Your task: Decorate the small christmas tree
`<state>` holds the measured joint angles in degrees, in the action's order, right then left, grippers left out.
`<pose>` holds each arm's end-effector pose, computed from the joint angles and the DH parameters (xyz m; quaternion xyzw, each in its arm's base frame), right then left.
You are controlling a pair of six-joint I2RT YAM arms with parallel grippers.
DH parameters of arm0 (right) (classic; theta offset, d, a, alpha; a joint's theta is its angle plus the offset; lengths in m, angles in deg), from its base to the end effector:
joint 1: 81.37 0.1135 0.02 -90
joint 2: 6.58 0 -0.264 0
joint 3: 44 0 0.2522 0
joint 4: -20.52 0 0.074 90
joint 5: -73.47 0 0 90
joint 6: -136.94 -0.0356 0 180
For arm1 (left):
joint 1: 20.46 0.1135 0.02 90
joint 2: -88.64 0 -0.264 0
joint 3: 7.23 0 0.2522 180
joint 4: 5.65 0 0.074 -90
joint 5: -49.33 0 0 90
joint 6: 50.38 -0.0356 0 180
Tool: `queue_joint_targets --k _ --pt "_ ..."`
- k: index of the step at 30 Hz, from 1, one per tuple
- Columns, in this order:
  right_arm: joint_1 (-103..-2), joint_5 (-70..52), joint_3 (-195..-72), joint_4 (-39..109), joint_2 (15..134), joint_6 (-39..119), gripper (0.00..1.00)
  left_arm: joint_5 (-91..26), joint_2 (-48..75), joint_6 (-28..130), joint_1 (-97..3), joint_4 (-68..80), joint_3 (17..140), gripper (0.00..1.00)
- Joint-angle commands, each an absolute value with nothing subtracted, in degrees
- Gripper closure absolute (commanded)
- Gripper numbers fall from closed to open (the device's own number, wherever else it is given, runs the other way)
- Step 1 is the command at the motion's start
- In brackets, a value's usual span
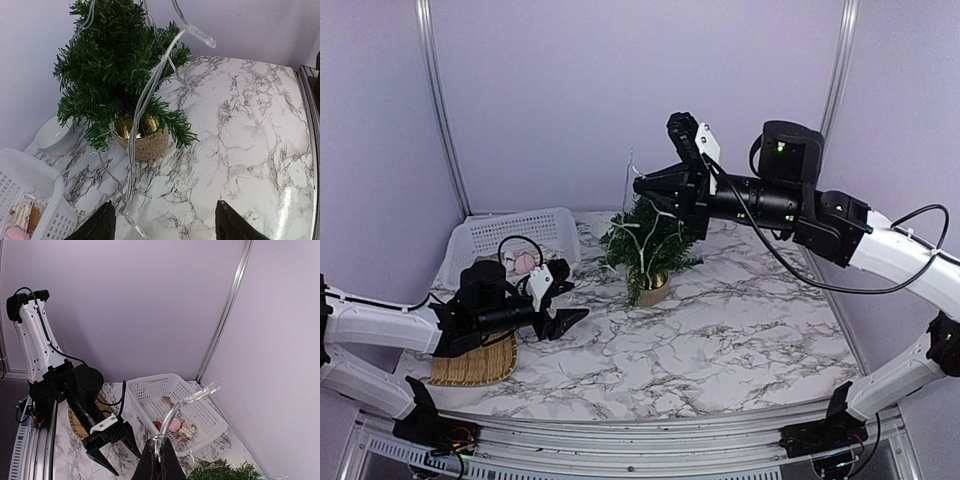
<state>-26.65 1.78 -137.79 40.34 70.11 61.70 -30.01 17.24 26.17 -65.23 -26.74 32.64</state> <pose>0.1687 0.2579 0.4395 -0.4974 0.5245 0.3410 0.6010 0.1785 -0.1863 0.2121 0.4242 0.6396 -0.2407 0.5942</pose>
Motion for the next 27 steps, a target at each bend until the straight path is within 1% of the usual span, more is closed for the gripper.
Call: queue_joint_targets --k 1,2,8,10,12,13,18,22,27 --pt "-27.5 1.91 -140.36 40.44 68.84 60.57 1.0 -30.16 12.37 24.13 -64.96 -35.29 34.39 0.36" --pt "-27.62 2.03 -140.44 40.43 68.83 60.56 1.0 -30.56 11.43 24.15 -64.89 -36.57 34.73 0.38" --pt "-28.26 2.45 -140.03 40.05 68.4 60.04 1.0 -34.22 8.82 25.41 -64.55 -42.92 35.66 0.69" --pt "-28.56 2.61 -139.81 39.77 68.24 59.71 1.0 -34.9 8.65 26.07 -64.28 -44.46 35.75 0.8" --pt "-28.91 2.54 -139.4 39.25 67.98 59.47 1.0 -34.97 8.68 26.46 -64.11 -44.79 35.92 0.95" --pt "-29.2 2.32 -139.14 38.9 67.81 59.28 1.0 -35.02 9.2 26.59 -64.03 -44.8 35.88 1.0" --pt "-30.66 -0.1 -137.47 37.35 66.55 58.1 1.0 -37.07 16.17 26.04 -63.6 -40.63 34.9 1.0" --pt "-32.02 -1.09 -135.57 35.28 65.63 57.04 1.0 -38.39 22.91 23.83 -63.5 -29.89 37.27 1.0" --pt "-32.71 -2.38 -134.2 33.31 65.67 56.3 1.0 -43.37 29.21 20.71 -63.44 -19.29 40.57 1.0"
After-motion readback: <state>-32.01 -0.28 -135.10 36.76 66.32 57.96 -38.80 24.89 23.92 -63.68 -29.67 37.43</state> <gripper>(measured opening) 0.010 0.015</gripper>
